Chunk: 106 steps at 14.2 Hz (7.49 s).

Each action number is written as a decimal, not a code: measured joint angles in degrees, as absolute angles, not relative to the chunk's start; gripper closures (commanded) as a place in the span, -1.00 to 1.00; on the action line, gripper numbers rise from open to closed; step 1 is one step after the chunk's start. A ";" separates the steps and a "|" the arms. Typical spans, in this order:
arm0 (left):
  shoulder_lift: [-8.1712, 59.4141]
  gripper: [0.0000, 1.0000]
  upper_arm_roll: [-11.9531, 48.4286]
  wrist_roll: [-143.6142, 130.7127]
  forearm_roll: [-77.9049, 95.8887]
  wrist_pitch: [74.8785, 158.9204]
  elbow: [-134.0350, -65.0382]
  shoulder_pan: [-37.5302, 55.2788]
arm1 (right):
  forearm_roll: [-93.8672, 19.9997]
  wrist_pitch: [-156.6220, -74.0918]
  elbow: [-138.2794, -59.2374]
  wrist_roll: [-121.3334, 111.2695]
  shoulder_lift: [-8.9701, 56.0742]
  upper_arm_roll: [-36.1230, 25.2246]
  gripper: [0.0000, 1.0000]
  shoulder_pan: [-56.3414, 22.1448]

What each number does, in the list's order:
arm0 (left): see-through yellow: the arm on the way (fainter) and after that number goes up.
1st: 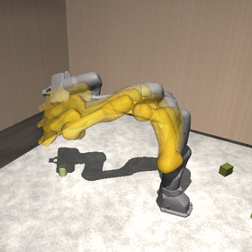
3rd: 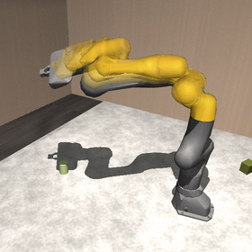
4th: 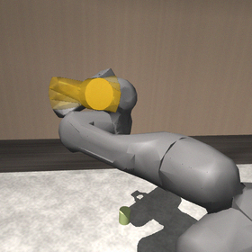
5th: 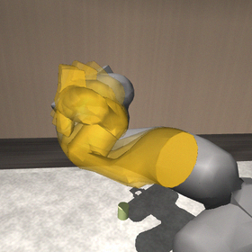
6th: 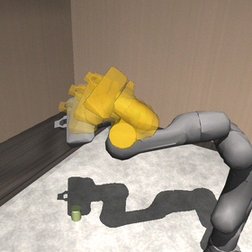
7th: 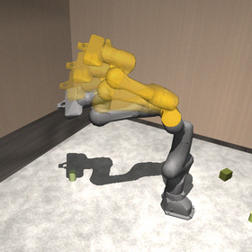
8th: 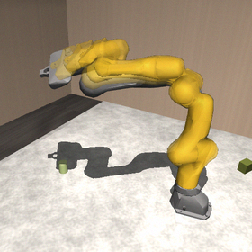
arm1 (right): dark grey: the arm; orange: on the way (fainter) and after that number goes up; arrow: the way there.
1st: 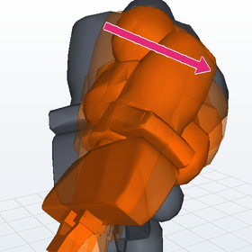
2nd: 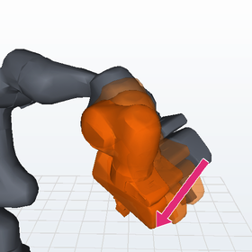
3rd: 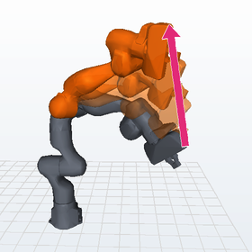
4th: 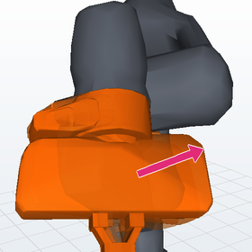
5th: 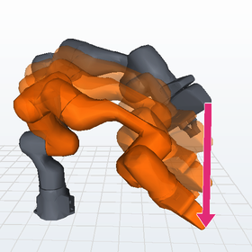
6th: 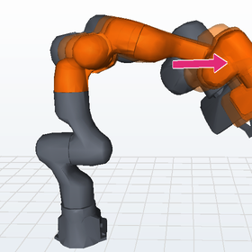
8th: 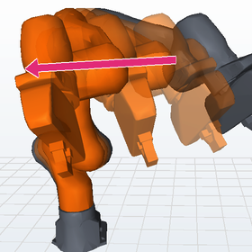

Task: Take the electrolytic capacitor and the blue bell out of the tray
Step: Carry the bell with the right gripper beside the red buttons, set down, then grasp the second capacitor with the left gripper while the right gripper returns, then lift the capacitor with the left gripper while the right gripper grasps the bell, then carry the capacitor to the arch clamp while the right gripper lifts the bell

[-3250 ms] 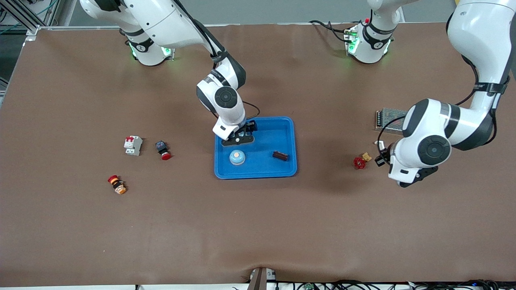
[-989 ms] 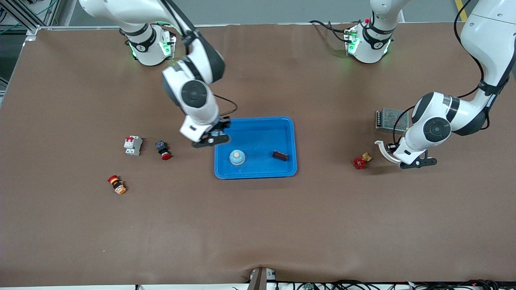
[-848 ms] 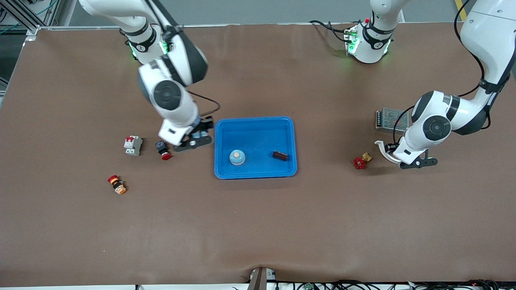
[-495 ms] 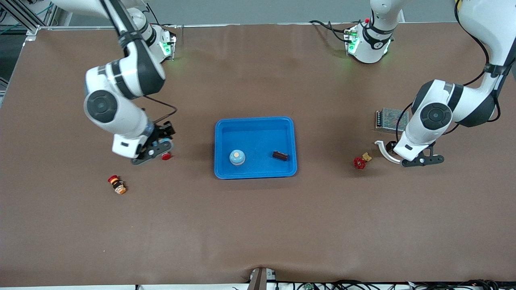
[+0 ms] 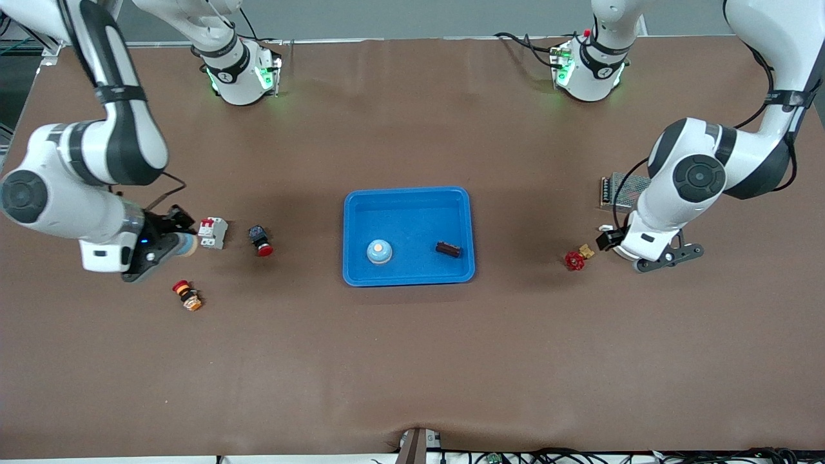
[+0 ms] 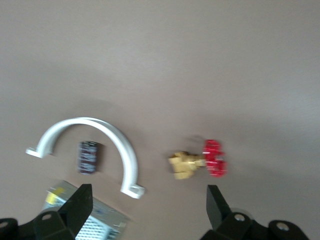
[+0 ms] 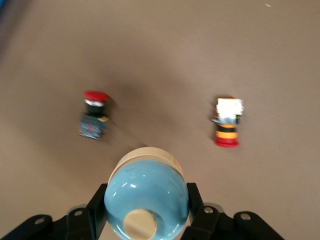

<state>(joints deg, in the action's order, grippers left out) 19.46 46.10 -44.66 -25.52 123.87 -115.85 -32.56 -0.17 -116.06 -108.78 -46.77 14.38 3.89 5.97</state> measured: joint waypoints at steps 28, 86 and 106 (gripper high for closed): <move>43.97 -1.00 36.05 -97.03 -25.00 123.61 -88.21 6.04 | 3.31 -139.06 -118.96 -69.65 26.22 5.16 -1.00 21.23; 35.82 1.00 31.22 -40.02 -23.17 97.84 -86.73 -14.64 | 5.45 -149.91 -101.72 44.37 39.41 5.49 -1.00 -33.03; 41.50 1.00 30.56 -18.89 -28.32 114.76 -93.51 -26.67 | 5.97 -149.88 -100.60 44.36 40.59 5.10 0.23 -33.06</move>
<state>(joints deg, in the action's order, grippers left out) 41.50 30.56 -18.89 -28.32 114.76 -93.51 -26.67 5.97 -149.88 -100.60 44.36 40.59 5.10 -33.06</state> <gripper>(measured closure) 0.696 0.330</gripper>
